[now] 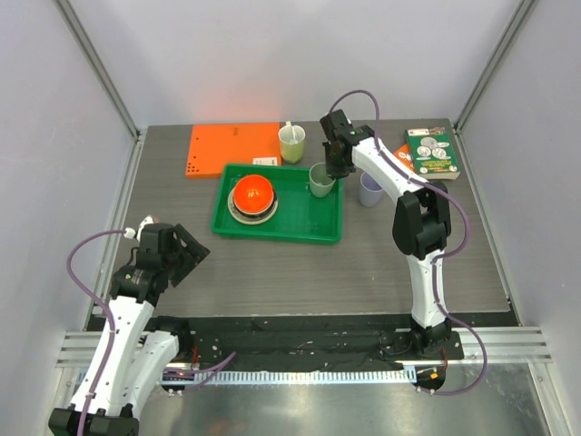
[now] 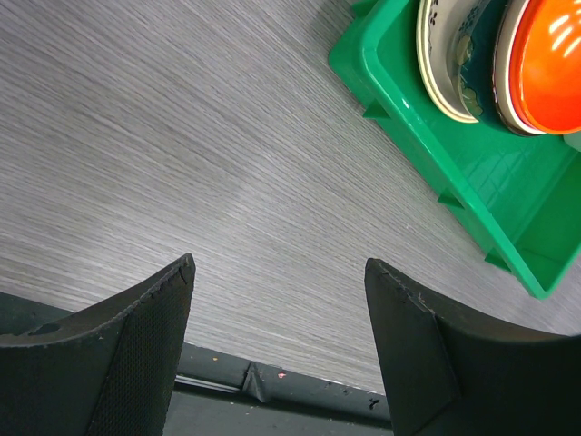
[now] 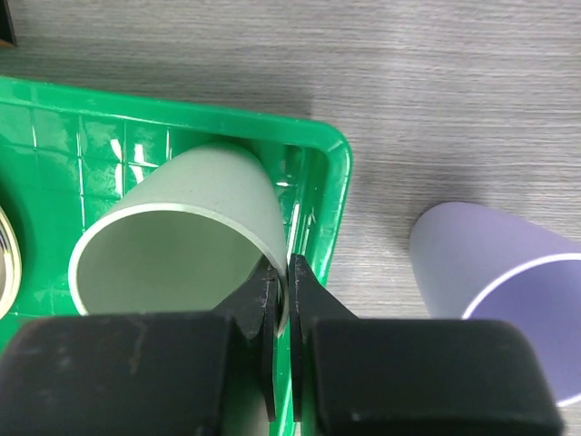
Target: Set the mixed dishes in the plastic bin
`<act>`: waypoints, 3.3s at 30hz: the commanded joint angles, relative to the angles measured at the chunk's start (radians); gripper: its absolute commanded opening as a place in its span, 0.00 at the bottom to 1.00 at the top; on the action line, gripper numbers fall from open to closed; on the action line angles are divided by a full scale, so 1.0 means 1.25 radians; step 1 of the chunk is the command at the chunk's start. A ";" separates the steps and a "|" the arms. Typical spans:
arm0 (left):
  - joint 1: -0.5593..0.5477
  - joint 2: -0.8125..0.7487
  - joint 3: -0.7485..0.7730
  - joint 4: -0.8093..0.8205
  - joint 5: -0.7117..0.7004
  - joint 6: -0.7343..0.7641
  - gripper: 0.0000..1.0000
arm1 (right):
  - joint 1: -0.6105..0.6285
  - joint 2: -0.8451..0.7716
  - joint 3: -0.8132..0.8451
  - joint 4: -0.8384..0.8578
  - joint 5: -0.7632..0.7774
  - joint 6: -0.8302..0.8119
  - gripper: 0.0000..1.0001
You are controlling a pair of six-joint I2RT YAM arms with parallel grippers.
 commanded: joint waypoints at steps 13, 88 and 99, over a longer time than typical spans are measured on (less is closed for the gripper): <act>0.004 0.003 0.001 0.033 0.002 0.012 0.75 | -0.003 -0.040 0.004 0.011 -0.024 0.015 0.53; 0.004 0.004 0.000 0.034 0.006 0.012 0.75 | 0.066 -0.358 -0.258 0.038 -0.083 0.080 0.01; 0.004 0.010 0.001 0.034 0.003 0.013 0.75 | 0.097 -0.191 -0.161 0.035 -0.095 0.072 0.01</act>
